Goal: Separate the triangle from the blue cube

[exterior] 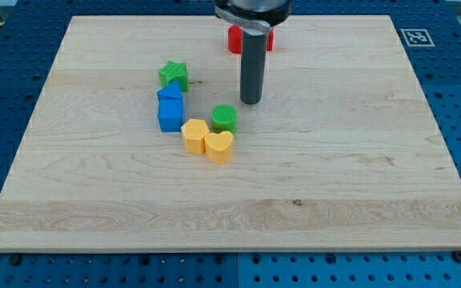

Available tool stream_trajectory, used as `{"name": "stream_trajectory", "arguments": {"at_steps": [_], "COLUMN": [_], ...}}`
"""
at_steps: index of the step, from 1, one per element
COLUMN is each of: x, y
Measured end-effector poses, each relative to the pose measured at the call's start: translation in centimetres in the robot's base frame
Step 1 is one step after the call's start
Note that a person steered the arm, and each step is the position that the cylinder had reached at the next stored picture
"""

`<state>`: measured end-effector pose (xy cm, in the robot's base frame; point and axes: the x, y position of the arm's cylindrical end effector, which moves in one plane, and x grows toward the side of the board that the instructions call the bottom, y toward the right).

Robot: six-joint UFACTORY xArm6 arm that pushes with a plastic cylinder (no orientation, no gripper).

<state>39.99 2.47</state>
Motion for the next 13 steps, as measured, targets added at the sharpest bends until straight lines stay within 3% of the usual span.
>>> {"name": "stream_trajectory", "arguments": {"at_steps": [5, 9, 10, 13], "x": [1.9, 1.7, 0.7, 0.6], "y": [-9.5, -9.7, -13.2, -15.5]}}
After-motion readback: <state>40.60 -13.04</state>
